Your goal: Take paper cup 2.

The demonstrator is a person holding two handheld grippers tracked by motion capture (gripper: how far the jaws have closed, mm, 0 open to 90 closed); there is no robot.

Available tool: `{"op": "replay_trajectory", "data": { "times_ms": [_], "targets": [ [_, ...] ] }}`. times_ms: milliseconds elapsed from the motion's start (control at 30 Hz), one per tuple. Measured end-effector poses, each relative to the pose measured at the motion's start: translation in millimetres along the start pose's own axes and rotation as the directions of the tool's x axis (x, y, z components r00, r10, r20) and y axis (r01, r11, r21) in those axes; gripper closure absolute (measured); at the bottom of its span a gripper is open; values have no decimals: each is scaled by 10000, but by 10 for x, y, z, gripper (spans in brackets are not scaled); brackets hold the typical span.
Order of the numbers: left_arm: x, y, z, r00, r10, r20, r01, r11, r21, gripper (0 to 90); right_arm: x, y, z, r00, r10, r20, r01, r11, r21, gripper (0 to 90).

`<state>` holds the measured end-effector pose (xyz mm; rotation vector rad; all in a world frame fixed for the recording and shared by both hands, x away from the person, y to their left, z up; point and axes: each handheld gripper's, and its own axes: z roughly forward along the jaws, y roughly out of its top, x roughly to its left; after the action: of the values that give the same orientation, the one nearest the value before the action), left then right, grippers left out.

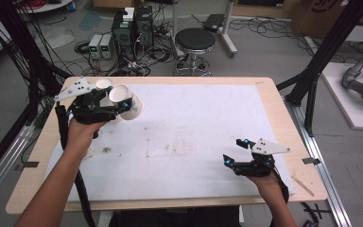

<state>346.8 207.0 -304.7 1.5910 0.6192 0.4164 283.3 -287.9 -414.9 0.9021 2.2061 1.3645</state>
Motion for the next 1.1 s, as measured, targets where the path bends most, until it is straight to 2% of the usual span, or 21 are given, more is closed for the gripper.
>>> {"op": "replay_trajectory", "data": {
  "times_ms": [200, 567, 633, 833, 933, 1100],
  "targets": [
    [-116, -218, 71, 9997, 82, 245, -85, 9999, 139, 338, 3, -3, 12, 10000, 12, -35, -12, 10000, 33, 205],
    [-268, -530, 194, 9986, 475, 216, -488, 9968, 630, 338, -3, -8, 27, 10000, -29, -77, 29, 10000, 41, 205],
    [-285, -619, 216, 9987, 453, 242, -470, 9960, 757, 338, -7, -13, 28, 10000, -5, -56, 6, 10000, 77, 205],
    [-312, -836, 230, 9993, 325, 190, -337, 9970, 691, 338, -15, -18, 41, 10000, 7, -39, -7, 9999, 104, 205],
    [-302, -877, 249, 9991, 382, 208, -400, 9949, 921, 338, -14, -17, 55, 10000, -14, -66, 15, 9999, 119, 205],
    [-315, -884, 217, 9991, 279, 332, -303, 9969, 732, 336, 4, -8, 62, 10000, -34, -48, 34, 9999, 94, 205]
  ]
}}
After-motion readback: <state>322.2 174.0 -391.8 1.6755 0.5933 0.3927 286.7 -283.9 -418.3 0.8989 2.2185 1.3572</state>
